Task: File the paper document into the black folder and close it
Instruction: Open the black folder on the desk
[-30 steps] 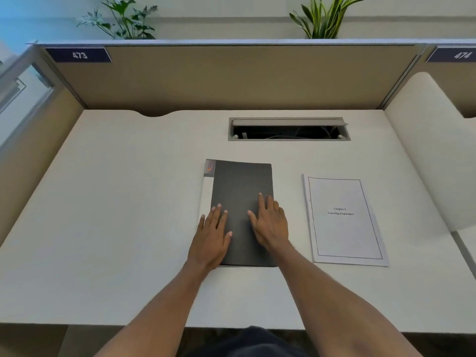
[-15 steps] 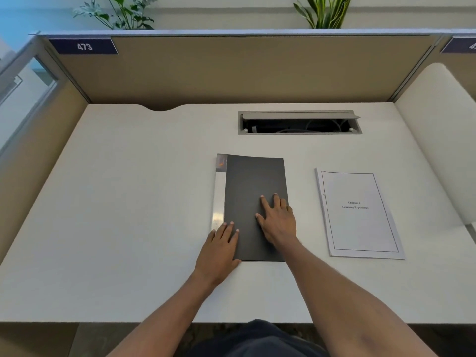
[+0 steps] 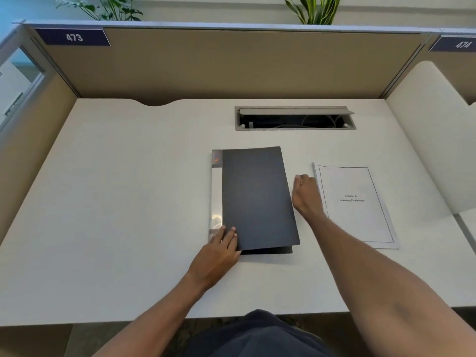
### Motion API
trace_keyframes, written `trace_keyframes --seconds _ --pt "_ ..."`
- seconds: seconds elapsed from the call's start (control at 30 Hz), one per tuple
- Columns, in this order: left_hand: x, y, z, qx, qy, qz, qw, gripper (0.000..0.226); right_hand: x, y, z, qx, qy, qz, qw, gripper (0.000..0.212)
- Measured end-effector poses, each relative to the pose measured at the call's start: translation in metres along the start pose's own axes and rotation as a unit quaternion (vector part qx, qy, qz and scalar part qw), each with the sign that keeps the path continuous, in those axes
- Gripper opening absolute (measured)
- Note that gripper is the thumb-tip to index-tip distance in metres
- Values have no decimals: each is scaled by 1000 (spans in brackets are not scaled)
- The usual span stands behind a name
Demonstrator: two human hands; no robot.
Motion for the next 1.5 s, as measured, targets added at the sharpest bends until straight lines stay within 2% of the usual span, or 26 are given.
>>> trace_keyframes --seconds 0.1,0.2,0.27,0.33,0.4,0.5,0.6,0.7,1.0,1.13,1.2,1.33,1.5 --pt "-7 -5 4 15 12 -51 999 26 3 -5 -13 9 40 -19 999 40" --pt "-15 -11 8 -92 -34 -132 986 41 -19 11 -7 -47 -25 23 998 37" --pt "-22 -15 12 -229 -112 -181 950 58 -40 30 9 -95 -104 66 988 34" --pt "-27 -15 14 -304 -163 -216 914 69 -63 51 30 -122 -172 101 972 38" --pt "-32 -13 16 -352 -207 -251 878 75 -84 72 49 -131 -200 143 960 54" --pt "-42 -13 18 -424 -263 -286 818 77 -107 100 63 -228 -238 164 930 90" --pt "-52 -19 17 -474 -291 -317 768 80 -116 118 61 -291 -232 169 913 99" --pt "-62 -29 16 -488 -335 -350 727 74 -119 124 58 -319 -225 169 905 100" --pt "-101 -106 40 -392 -390 -489 675 63 -121 125 63 -327 -219 163 905 100" --pt "-123 -120 67 -332 -445 -486 675 73 -121 124 64 -329 -214 168 904 100" --pt "-133 -118 81 -312 -461 -459 692 71 -120 123 65 -328 -211 171 905 101" --pt "-150 -105 106 -234 -498 -363 752 64 -120 123 65 -330 -206 171 905 101" --pt "-155 -80 134 -166 -551 -252 778 65 -120 123 65 -332 -204 168 906 101"
Point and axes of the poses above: each hand's wrist, its own x-axis towards the middle knuckle, its own y-axis out of the palm, z = x × y, the point moved 4 cm from there along x, towards the middle knuckle, and after that the axes turned 11 degrees about y, right-handed, at the moved point
